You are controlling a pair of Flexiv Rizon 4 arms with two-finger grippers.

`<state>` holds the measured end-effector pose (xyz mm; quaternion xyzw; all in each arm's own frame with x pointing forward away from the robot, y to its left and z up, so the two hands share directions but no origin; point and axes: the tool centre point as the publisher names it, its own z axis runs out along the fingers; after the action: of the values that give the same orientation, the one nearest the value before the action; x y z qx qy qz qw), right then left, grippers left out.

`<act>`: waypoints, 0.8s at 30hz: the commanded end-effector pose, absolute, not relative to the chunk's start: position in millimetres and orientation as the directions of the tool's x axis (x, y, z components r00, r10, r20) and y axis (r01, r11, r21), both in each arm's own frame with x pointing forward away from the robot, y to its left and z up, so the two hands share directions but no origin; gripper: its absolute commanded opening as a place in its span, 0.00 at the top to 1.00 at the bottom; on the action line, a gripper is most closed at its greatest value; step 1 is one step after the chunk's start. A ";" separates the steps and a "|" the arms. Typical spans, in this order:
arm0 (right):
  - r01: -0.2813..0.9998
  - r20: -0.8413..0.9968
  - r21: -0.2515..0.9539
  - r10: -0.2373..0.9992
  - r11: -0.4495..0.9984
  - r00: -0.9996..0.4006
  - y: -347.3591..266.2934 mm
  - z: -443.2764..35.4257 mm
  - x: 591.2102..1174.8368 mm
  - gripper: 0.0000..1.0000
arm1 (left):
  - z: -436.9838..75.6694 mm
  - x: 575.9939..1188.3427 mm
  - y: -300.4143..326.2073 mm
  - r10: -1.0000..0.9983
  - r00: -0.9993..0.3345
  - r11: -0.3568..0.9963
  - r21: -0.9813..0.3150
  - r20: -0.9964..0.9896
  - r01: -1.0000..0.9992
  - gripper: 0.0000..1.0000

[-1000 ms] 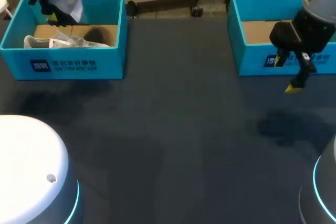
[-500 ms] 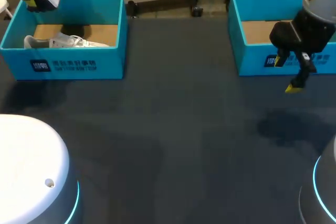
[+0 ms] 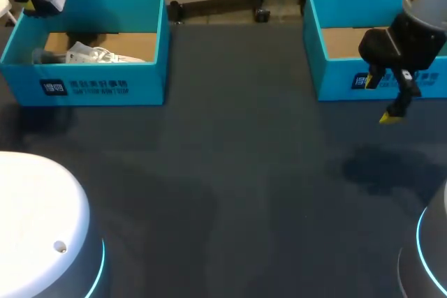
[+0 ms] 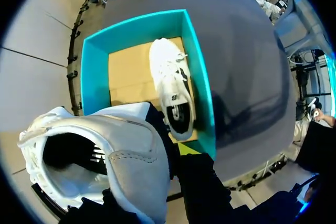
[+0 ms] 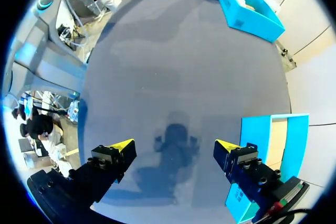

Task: Take the shoe out of the shoebox, open the shoe tongue, remove and reinsert the insole, then place the shoe into the shoebox

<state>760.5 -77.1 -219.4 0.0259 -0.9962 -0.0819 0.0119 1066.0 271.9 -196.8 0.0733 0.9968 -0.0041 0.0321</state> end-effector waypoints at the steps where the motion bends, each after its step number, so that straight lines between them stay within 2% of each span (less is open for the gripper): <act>1: -0.050 0.019 0.163 -0.053 0.985 -0.998 -77.2 -220.1 760.4 0.00 | -203.9 1083.1 283.6 0.132 -0.990 0.991 -0.009 -0.053 0.132 1.00; 13: -0.050 0.019 0.163 -0.053 0.985 -0.998 -77.2 -220.1 760.4 0.00 | -223.1 1112.1 289.6 0.106 -0.994 0.994 0.026 -0.042 0.105 1.00; 24: -0.050 0.019 0.163 -0.053 0.985 -0.998 -77.2 -220.1 760.4 0.00 | -223.1 1112.1 289.6 0.106 -0.994 0.994 0.026 -0.042 0.105 1.00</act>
<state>760.4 -77.1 -219.3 0.0259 -0.9962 -0.0818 0.0119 1111.7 289.1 -225.2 0.0517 0.9984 0.0114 0.0218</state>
